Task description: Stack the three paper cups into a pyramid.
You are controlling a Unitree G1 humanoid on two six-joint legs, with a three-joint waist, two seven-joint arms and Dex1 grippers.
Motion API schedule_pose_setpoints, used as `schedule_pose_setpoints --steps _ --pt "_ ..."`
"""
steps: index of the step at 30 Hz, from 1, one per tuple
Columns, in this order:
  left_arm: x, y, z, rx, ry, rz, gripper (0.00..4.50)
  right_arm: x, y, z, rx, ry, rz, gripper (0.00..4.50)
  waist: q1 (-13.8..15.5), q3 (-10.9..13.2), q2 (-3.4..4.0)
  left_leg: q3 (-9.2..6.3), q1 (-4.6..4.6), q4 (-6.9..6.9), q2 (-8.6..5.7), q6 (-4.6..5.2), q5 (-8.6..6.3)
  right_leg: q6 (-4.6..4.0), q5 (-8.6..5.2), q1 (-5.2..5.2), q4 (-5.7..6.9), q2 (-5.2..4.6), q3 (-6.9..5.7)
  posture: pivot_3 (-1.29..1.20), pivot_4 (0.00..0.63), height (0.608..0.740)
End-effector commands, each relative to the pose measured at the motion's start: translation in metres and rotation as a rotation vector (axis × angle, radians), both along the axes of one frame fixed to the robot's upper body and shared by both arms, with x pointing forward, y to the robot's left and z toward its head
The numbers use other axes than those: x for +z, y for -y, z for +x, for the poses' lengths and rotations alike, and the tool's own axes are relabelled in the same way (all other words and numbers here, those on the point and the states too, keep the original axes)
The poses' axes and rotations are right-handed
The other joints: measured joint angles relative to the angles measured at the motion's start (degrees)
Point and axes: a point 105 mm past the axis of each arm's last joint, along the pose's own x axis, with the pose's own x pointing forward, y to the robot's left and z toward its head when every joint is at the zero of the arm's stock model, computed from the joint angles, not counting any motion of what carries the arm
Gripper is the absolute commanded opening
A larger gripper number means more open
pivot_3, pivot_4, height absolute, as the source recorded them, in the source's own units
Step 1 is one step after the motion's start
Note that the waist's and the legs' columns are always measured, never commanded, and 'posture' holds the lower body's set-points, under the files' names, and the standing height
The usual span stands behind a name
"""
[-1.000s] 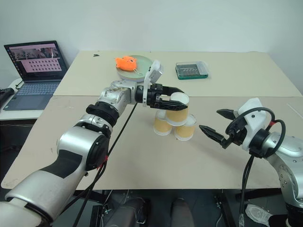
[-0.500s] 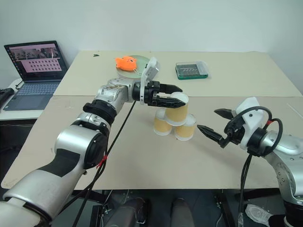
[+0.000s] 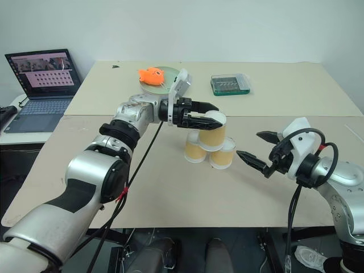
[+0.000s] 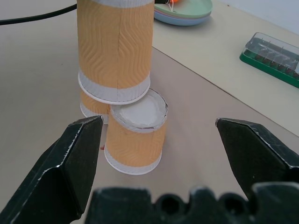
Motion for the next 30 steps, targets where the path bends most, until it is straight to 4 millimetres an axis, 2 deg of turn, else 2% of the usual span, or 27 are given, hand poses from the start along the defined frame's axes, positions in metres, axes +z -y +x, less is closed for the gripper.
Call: schedule_pose_setpoints --steps 1,4,14,20,23,25,28,30 --pt "0.026 0.002 -0.002 -0.021 0.07 -0.037 4.47 0.012 -0.001 0.0 0.009 0.063 -0.009 4.5 0.0 0.0 0.0 0.0 0.0 0.0 0.0 0.0 0.0 0.0 0.0 0.0 0.0 0.0 0.0 0.0 0.15 0.73" --pt "0.028 0.002 -0.002 -0.022 0.075 -0.042 4.47 0.012 -0.001 0.0 0.011 0.063 -0.008 4.5 0.0 0.0 0.0 0.0 0.0 0.0 0.0 0.0 0.0 0.0 0.0 0.0 0.0 0.0 0.0 0.0 0.15 0.73" --pt "0.058 -0.003 -0.001 -0.006 0.112 -0.124 4.47 0.01 -0.001 0.001 0.011 0.059 -0.007 4.5 0.0 0.0 0.0 0.0 0.0 0.0 0.0 0.0 0.0 0.0 0.0 -0.01 0.02 0.0 0.0 0.0 0.15 0.73" --pt "0.078 -0.013 0.004 0.047 0.138 -0.192 4.47 0.01 -0.001 0.001 0.013 0.058 -0.007 4.5 -0.1 0.0 0.0 0.0 0.0 0.0 0.0 0.0 0.0 0.0 0.0 -0.02 0.03 0.0 0.01 0.0 0.15 0.73" --pt "0.099 -0.031 0.011 0.127 0.162 -0.275 4.47 0.01 -0.002 0.0 0.015 0.058 -0.006 4.5 -0.2 0.0 0.0 0.0 0.0 0.0 0.0 0.0 0.0 0.0 0.0 -0.05 0.06 0.0 0.02 0.0 0.15 0.73" --pt "0.118 -0.051 0.015 0.203 0.194 -0.35 4.47 0.009 0.0 0.0 -0.001 0.054 -0.012 4.5 -0.4 0.0 0.0 0.01 0.0 0.0 0.0 0.0 0.0 0.0 0.0 -0.08 0.08 0.0 0.04 0.0 0.15 0.73" --pt "0.138 -0.098 0.02 0.379 0.215 -0.466 4.47 0.009 0.009 -0.001 -0.046 0.061 -0.005 4.5 -0.7 0.0 -0.01 0.02 -0.11 0.0 0.0 -0.02 0.01 0.0 0.0 -0.25 0.14 0.0 0.08 0.0 0.15 0.73" --pt "0.133 -0.132 0.026 0.569 0.211 -0.488 4.47 0.008 0.017 -0.001 -0.095 0.066 -0.002 4.5 -1.0 0.0 0.07 0.03 -0.1 -0.01 0.01 -0.01 0.01 -0.01 0.0 -0.31 0.18 0.01 0.09 0.0 0.15 0.73"
